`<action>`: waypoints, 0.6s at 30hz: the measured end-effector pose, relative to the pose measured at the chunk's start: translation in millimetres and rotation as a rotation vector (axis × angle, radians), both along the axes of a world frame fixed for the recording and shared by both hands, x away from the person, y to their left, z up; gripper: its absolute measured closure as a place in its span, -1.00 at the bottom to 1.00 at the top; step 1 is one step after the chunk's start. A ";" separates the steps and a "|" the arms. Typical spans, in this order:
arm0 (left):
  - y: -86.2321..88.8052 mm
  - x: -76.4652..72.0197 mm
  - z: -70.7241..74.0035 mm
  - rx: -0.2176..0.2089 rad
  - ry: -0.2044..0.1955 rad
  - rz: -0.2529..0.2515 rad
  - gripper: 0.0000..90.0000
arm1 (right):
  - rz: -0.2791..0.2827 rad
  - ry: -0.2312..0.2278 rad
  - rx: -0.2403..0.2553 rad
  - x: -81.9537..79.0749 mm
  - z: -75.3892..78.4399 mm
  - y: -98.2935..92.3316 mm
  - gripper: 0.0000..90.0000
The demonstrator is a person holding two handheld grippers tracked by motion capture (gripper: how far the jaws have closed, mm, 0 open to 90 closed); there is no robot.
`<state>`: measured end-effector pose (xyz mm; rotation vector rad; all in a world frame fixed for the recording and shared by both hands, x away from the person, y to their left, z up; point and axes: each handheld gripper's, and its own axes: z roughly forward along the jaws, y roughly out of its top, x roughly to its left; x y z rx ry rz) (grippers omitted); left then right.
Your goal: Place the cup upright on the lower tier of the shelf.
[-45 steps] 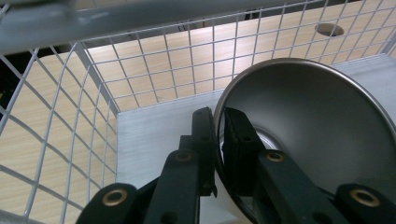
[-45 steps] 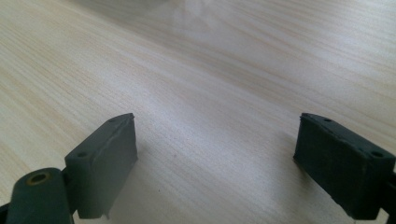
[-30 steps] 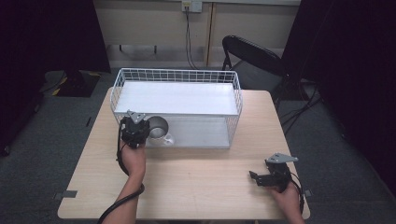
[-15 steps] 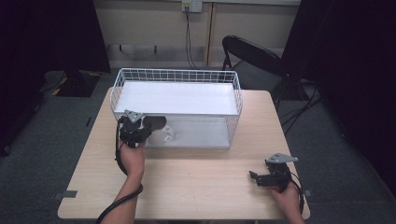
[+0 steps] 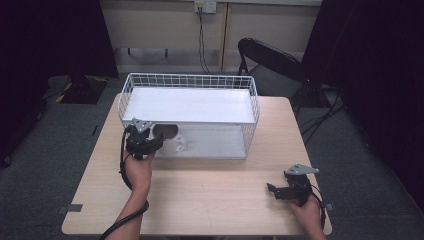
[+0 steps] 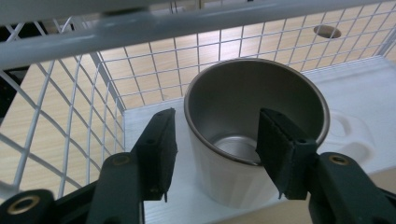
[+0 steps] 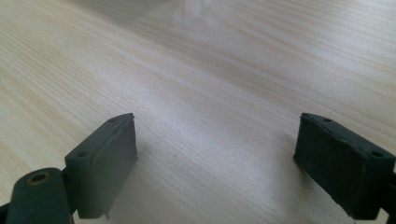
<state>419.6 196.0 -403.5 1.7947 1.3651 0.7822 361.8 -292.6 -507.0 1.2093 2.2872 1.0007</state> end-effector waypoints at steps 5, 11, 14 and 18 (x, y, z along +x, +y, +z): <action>2.5 -5.8 0.8 -0.025 -0.013 -0.012 -0.01 | 0.000 0.000 0.000 0.0 0.0 0.0 -0.74; 1.3 -14.1 4.3 0.020 -0.013 -0.034 -0.07 | 0.000 0.000 0.000 0.0 0.0 0.0 -0.74; 1.2 -19.1 0.9 0.016 -0.002 -0.049 -0.08 | 0.000 0.000 0.000 0.0 0.0 0.0 -0.74; 2.7 -24.9 -5.5 0.003 0.007 -0.052 -0.09 | 0.000 0.001 0.000 0.0 0.0 0.0 -0.74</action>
